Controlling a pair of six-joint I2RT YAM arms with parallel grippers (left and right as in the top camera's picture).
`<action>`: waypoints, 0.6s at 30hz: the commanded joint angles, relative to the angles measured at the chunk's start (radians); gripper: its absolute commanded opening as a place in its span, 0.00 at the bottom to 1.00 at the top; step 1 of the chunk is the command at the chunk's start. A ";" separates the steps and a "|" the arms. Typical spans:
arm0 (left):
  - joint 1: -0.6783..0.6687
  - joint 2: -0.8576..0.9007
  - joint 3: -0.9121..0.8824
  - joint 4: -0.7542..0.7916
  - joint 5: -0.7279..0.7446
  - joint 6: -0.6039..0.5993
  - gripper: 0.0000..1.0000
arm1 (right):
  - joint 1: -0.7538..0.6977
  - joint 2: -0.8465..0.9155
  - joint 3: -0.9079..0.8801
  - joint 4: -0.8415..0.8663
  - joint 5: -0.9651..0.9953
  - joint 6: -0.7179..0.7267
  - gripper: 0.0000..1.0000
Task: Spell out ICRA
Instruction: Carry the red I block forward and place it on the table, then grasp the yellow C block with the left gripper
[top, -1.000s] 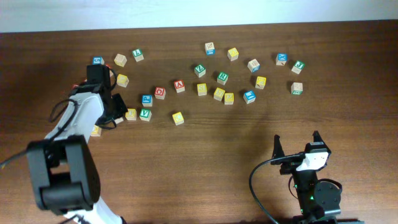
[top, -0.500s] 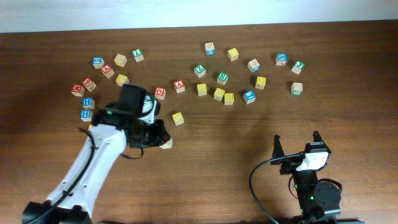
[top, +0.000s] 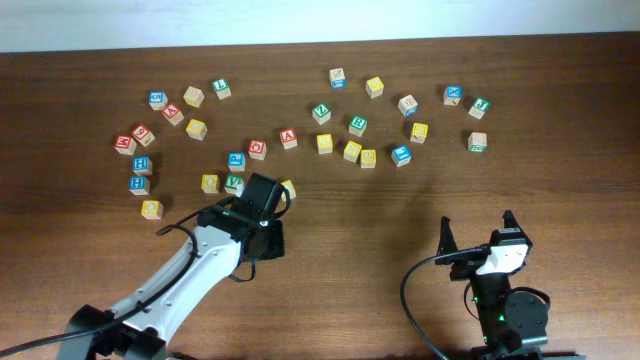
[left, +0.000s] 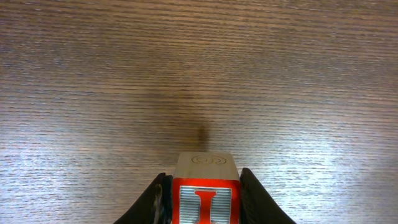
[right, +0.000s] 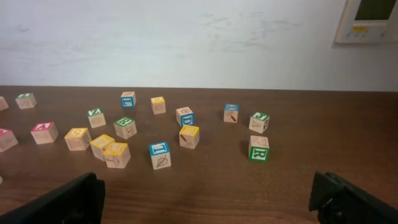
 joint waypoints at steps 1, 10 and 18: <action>-0.003 0.026 -0.011 0.017 -0.025 -0.032 0.26 | -0.006 -0.007 -0.008 -0.004 0.001 0.003 0.98; -0.003 0.067 -0.011 0.075 -0.008 -0.027 0.31 | -0.006 -0.007 -0.008 -0.004 0.001 0.003 0.99; -0.003 0.067 0.165 0.060 -0.047 0.022 0.44 | -0.006 -0.007 -0.008 -0.004 0.001 0.003 0.98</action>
